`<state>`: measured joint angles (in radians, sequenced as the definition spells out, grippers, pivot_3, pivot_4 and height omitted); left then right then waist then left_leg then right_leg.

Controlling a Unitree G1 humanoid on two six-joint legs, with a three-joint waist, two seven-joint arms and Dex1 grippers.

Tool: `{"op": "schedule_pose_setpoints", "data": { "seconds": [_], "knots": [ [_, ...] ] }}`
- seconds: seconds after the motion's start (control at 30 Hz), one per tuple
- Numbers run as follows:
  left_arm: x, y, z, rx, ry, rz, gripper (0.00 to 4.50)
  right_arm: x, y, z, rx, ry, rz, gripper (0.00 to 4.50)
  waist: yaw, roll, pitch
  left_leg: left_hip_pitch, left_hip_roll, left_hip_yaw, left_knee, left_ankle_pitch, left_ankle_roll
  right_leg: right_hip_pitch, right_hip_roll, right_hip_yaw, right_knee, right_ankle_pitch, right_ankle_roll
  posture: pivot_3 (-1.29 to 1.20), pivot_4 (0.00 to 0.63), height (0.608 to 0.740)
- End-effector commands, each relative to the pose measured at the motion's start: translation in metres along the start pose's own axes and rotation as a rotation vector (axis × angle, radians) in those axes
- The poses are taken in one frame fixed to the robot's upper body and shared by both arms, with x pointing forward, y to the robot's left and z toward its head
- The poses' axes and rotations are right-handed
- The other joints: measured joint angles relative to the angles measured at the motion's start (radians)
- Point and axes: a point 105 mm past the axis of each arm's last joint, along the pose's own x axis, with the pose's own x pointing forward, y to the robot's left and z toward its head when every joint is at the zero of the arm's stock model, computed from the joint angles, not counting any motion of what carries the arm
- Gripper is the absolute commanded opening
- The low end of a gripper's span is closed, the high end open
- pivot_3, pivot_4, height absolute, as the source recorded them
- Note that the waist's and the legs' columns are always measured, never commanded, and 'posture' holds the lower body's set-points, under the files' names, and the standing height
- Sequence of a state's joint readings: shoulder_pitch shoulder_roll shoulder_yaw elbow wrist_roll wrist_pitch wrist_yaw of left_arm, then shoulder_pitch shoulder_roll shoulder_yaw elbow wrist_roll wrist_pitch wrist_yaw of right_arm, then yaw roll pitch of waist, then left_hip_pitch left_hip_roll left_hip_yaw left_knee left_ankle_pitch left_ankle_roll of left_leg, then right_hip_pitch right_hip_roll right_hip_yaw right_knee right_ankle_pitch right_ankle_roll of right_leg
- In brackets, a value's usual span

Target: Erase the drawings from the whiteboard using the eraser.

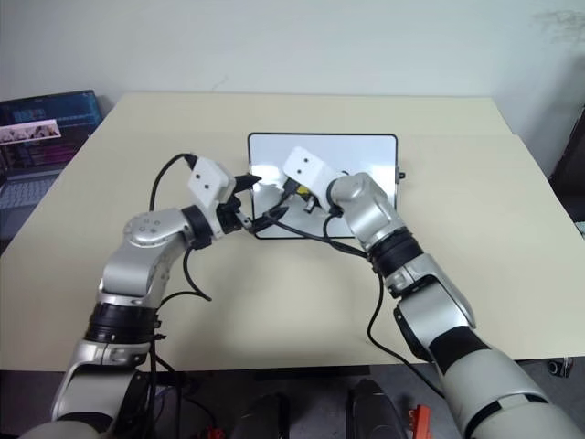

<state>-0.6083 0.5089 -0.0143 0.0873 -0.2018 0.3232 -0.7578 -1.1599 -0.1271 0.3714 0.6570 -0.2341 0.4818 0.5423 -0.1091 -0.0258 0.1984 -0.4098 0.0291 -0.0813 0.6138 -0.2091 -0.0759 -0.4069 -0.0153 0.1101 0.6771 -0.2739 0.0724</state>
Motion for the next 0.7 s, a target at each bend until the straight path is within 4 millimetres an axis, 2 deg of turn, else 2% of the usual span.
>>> {"op": "schedule_pose_setpoints", "data": {
  "seconds": [0.03,0.13,0.23,0.33,0.4,0.5,0.6,0.7],
  "knots": [
    [-0.001,0.002,0.016,0.041,-0.044,-0.001,4.5,-0.006,-0.031,0.001,0.032,0.003,-0.134,1.17,0.001,0.0,0.0,0.0,0.0,0.0,0.0,0.0,-0.001,0.0,0.0,0.0,0.001,0.0,0.0,0.0,0.15,0.74],
    [-0.001,0.002,0.016,0.042,-0.045,0.0,4.5,-0.01,-0.046,0.005,0.055,-0.013,-0.206,1.17,0.002,0.0,0.0,0.0,0.0,0.0,0.0,0.001,-0.002,0.0,0.0,0.0,0.001,0.0,0.0,0.0,0.15,0.74],
    [-0.001,0.002,0.017,0.043,-0.047,-0.001,4.5,-0.015,-0.052,0.01,0.077,-0.037,-0.211,1.17,0.004,0.0,0.0,0.0,0.0,0.0,0.0,0.001,-0.002,0.0,0.0,0.0,0.001,0.0,0.0,0.0,0.15,0.74],
    [-0.009,0.005,0.021,0.045,-0.047,-0.013,4.5,-0.042,-0.05,0.033,0.139,-0.168,-0.076,1.17,0.008,0.0,0.0,-0.001,0.0,-0.001,0.0,0.001,-0.002,0.0,0.0,0.0,0.001,0.0,0.0,0.0,0.15,0.74],
    [-0.017,0.007,0.029,0.039,-0.057,-0.035,4.5,-0.065,-0.049,0.04,0.115,-0.228,-0.017,1.17,0.012,0.001,0.001,-0.006,0.0,-0.003,0.0,0.001,-0.002,-0.003,0.0,-0.003,-0.001,0.0,0.0,0.0,0.15,0.74],
    [-0.026,0.009,0.034,0.064,-0.038,-0.059,4.5,-0.086,-0.053,0.032,0.101,-0.217,-0.011,1.17,0.015,0.001,0.001,-0.008,0.0,-0.006,0.0,0.001,-0.002,-0.005,-0.001,-0.008,-0.002,-0.001,-0.001,0.0,0.15,0.74],
    [-0.039,0.022,0.037,0.091,-0.002,-0.052,4.5,-0.113,-0.065,0.002,0.04,-0.147,-0.03,1.17,0.023,0.001,0.001,-0.008,0.0,-0.008,-0.001,0.001,-0.002,-0.004,-0.001,-0.011,-0.002,-0.003,-0.004,0.0,0.15,0.74],
    [-0.047,0.025,0.031,0.096,0.04,-0.07,4.5,-0.134,-0.069,-0.023,-0.005,-0.103,-0.02,1.17,0.026,0.0,0.001,-0.008,0.0,-0.007,-0.001,0.001,-0.002,-0.004,-0.002,-0.011,-0.002,-0.003,-0.005,0.0,0.15,0.74]
  ]
}}
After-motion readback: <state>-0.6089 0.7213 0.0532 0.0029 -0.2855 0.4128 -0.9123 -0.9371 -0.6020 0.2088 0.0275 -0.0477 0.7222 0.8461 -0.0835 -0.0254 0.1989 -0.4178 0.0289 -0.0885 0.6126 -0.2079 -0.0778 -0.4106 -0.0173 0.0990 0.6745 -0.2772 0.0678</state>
